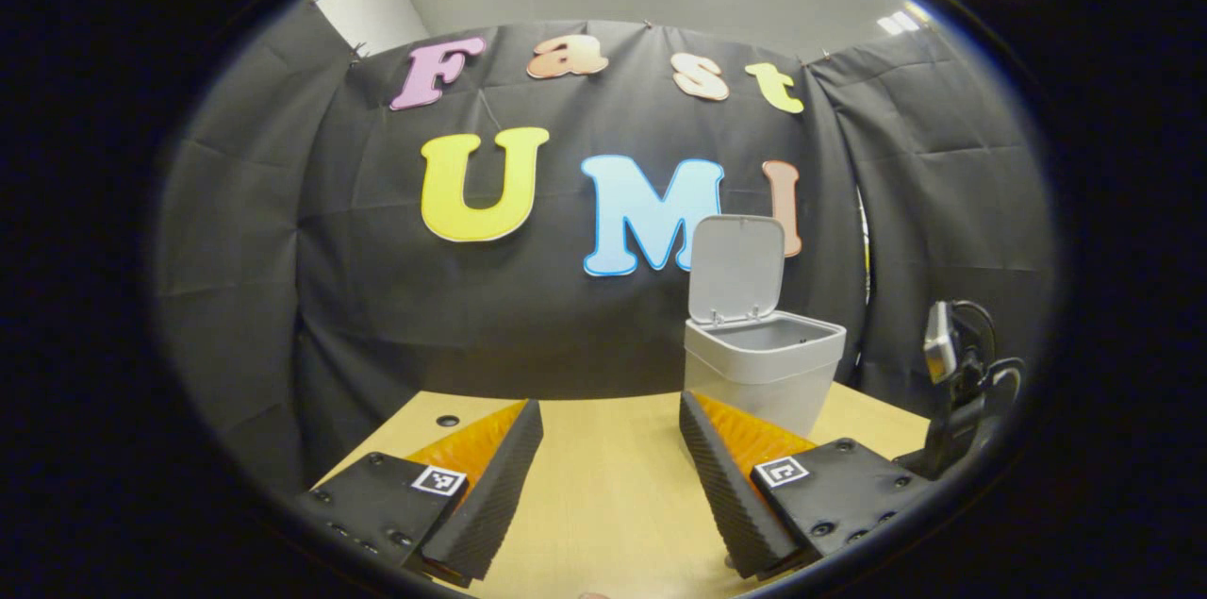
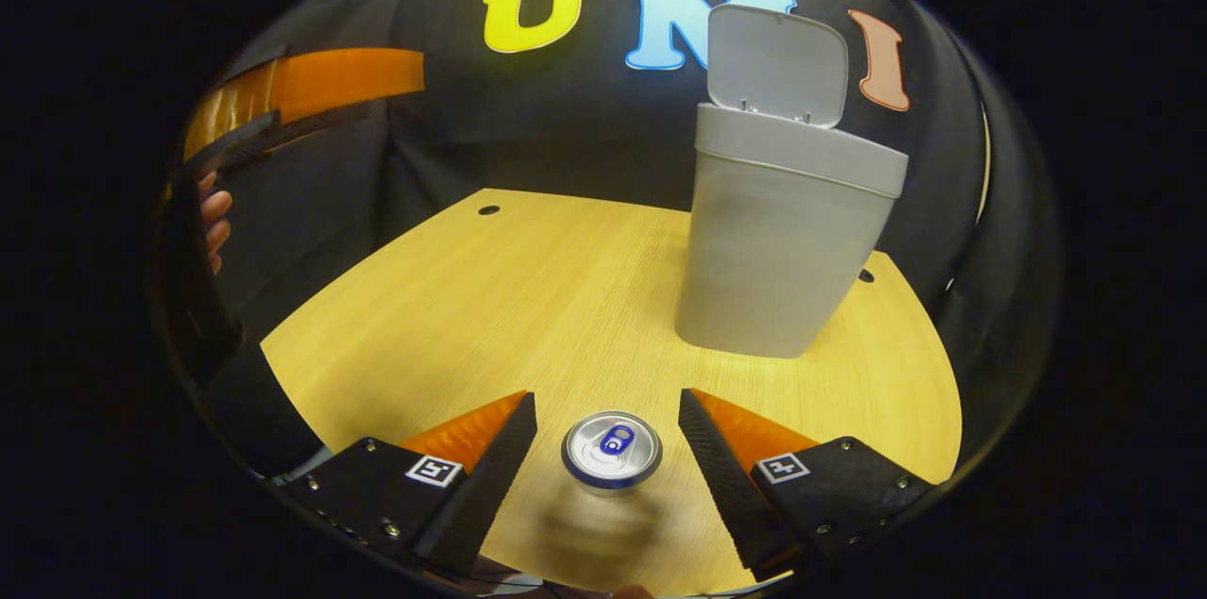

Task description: Press the lid of the desktop garbage bin to open it, pick up the crumpled paper on the desktop and throw it into the bin, then pick up the pop can on the desktop and drop it into the bin, and finally close the garbage bin lid.

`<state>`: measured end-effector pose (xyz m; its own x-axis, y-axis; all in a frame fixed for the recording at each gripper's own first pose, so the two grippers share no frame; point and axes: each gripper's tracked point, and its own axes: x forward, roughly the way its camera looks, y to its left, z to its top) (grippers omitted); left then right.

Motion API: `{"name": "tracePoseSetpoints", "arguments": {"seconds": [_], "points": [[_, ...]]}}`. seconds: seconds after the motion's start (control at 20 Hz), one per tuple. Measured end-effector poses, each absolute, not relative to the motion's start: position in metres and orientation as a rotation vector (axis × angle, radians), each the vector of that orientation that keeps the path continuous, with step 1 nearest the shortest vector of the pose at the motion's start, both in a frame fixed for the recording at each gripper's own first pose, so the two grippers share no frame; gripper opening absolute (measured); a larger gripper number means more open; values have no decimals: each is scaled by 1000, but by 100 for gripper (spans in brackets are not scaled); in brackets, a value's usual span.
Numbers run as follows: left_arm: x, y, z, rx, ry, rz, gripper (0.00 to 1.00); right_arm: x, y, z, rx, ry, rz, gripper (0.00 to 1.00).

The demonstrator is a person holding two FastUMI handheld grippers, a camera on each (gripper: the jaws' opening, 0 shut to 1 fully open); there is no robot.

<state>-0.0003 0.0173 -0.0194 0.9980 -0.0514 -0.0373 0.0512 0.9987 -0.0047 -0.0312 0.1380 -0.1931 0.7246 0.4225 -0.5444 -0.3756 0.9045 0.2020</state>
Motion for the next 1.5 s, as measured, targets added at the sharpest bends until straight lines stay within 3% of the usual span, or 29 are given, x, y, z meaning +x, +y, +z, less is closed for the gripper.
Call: {"name": "tracePoseSetpoints", "arguments": {"seconds": [0.25,0.35,0.4,0.5,0.85,0.9,0.95,1.05,1.1,1.2,1.25,1.3,1.45,1.5], "points": [[-6,21,-24,-11,58,-19,95,-33,141,-220,58,687,468,98],[-8,21,-29,-14,70,-15,90,-34,141,-228,46,709,472,98],[-7,21,-30,-13,76,-13,90,-35,142,-232,44,719,474,98],[-9,24,-32,-4,81,-6,100,-35,143,-237,37,735,476,98],[-10,28,-34,-16,88,-2,95,-38,141,-248,26,766,469,97],[-10,28,-35,-21,90,-1,100,-35,140,-249,38,768,466,94],[-10,29,-35,-25,91,1,95,-33,138,-250,46,772,464,86],[-11,29,-35,-29,91,2,100,-36,137,-250,56,773,455,86],[-12,29,-35,-29,90,2,95,-38,136,-250,56,772,453,86],[-12,29,-34,-26,89,3,95,-39,134,-250,55,769,451,85],[-13,28,-33,-25,88,2,100,-38,133,-248,60,763,452,85],[-13,28,-33,-25,88,2,95,-39,132,-247,63,759,453,85],[-13,27,-32,-27,88,0,95,-40,128,-234,81,737,453,85],[-13,25,-33,-27,88,-2,100,-40,126,-228,91,723,454,85]]}}
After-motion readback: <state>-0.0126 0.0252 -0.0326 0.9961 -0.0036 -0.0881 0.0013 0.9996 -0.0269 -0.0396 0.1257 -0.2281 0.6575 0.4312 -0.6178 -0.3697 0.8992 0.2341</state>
